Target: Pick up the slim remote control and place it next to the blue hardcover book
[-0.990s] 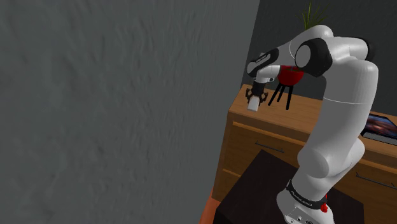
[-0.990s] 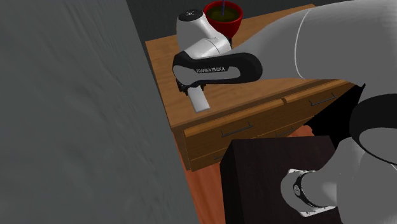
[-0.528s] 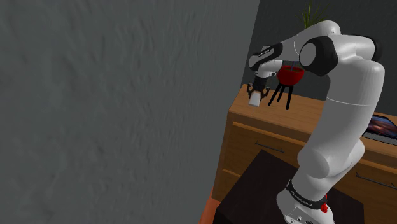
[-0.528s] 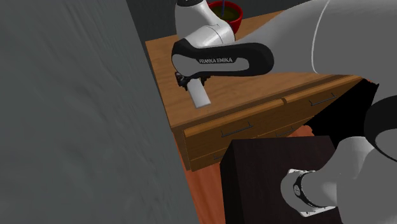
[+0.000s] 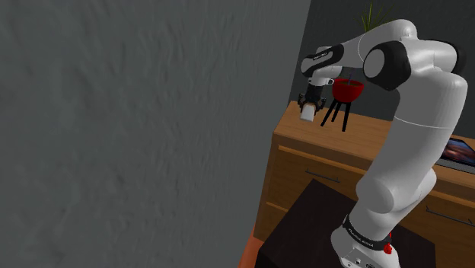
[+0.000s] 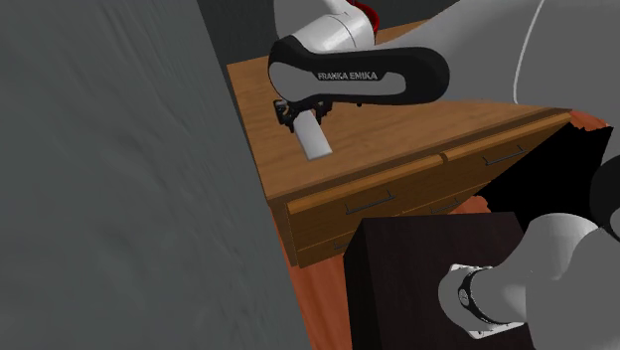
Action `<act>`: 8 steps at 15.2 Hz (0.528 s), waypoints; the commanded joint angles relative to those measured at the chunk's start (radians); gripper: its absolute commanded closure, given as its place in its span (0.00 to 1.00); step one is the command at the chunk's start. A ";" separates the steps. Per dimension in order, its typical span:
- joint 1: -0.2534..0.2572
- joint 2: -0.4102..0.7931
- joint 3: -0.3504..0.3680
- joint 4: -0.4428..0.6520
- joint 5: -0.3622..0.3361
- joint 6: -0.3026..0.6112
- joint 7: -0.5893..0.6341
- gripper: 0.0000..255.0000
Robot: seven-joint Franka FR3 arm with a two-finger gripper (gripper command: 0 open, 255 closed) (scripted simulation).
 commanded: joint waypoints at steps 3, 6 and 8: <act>-0.032 -0.065 -0.032 -0.075 -0.025 0.014 -0.056 1.00; -0.062 -0.110 -0.061 -0.128 -0.044 0.026 -0.107 1.00; -0.083 -0.136 -0.081 -0.157 -0.057 0.032 -0.143 1.00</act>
